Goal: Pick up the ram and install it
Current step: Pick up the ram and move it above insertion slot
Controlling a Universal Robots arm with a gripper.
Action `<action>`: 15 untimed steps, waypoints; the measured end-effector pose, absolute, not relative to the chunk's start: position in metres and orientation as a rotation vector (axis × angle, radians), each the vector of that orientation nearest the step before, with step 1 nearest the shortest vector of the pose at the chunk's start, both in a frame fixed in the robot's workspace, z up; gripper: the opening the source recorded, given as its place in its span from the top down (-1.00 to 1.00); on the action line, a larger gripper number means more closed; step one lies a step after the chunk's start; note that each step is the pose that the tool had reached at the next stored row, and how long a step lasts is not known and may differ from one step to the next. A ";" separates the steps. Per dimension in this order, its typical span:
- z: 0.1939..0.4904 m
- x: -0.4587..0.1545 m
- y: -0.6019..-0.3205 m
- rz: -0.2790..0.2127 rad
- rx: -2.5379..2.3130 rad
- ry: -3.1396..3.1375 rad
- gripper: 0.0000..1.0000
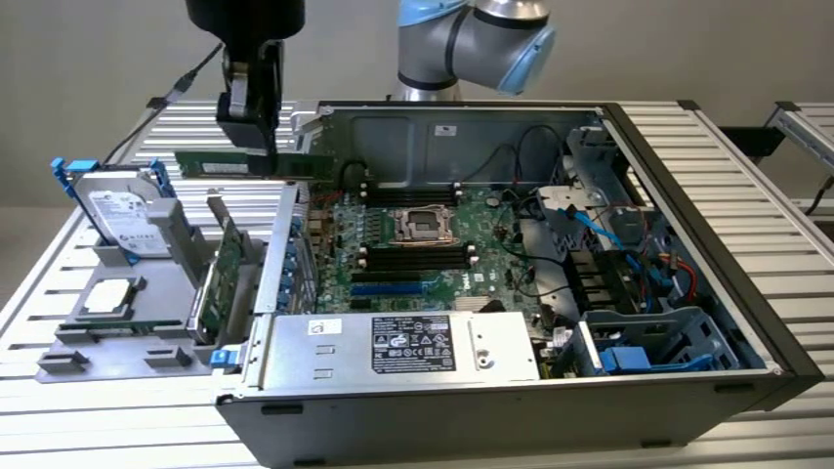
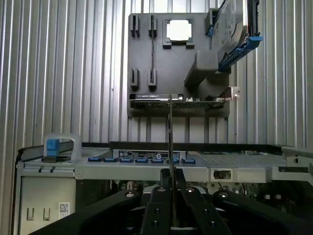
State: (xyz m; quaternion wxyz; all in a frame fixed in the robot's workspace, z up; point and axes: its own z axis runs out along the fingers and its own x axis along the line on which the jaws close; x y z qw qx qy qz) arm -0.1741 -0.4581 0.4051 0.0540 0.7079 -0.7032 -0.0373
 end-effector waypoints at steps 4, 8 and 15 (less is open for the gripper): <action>0.405 -0.156 -0.456 -0.113 2.151 -2.136 0.72; 0.405 -0.138 -0.453 -0.113 2.151 -2.136 0.72; 0.405 -0.106 -0.448 -0.113 2.151 -2.136 0.72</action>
